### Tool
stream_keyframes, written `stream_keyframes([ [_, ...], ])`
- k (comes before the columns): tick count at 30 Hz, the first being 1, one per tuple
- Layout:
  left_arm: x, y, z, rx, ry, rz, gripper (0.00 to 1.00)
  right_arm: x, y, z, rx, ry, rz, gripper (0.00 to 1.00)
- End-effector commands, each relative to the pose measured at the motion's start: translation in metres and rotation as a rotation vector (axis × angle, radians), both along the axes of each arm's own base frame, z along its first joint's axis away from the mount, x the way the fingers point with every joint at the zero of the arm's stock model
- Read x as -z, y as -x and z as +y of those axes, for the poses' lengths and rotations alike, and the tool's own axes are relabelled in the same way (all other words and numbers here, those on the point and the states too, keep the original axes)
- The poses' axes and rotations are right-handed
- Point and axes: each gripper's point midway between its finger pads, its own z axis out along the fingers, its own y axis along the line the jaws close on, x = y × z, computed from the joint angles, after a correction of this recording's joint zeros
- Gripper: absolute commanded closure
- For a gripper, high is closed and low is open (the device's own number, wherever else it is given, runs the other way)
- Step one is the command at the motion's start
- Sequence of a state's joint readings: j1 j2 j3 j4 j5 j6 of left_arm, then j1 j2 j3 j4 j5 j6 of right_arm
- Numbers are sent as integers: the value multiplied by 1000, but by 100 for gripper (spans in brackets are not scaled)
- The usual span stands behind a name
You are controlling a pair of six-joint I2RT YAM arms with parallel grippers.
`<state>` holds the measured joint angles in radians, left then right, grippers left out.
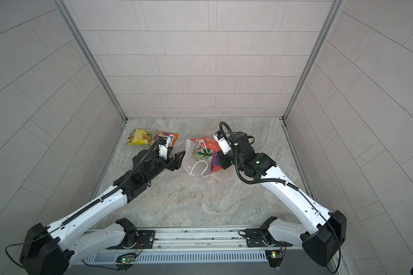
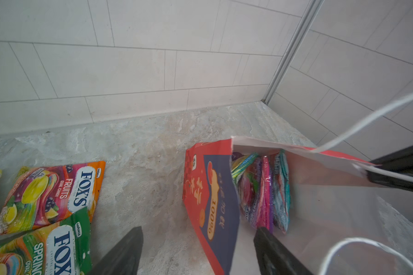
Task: Take the snacks out of the paper bag
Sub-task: Pick up the snack from the paper bag.
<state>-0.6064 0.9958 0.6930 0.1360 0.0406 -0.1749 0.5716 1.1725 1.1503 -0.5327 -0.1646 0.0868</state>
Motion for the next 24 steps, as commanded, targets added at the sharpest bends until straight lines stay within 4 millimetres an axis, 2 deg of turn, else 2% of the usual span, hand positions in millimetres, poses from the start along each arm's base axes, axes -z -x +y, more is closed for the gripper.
stream_keyframes([
  [1,-36,20,1,52,-75,-139,21,-1,2,-2,0,19,6,100],
  [3,-41,32,-4,107,-124,-156,21,-7,3,4,-28,-15,-15,100],
  [7,-39,48,-21,223,-159,-147,29,-22,6,11,-58,-83,-67,100],
  [12,-16,50,-46,338,-182,-119,37,-32,10,18,-100,-124,-96,100],
  [18,-1,51,-75,417,-249,-92,43,-35,11,18,-102,-160,-132,100],
  [22,12,58,-85,461,-290,-112,45,-34,9,20,-96,-170,-132,100],
  [24,13,58,-86,464,-298,-127,45,-35,7,19,-89,-182,-132,100],
])
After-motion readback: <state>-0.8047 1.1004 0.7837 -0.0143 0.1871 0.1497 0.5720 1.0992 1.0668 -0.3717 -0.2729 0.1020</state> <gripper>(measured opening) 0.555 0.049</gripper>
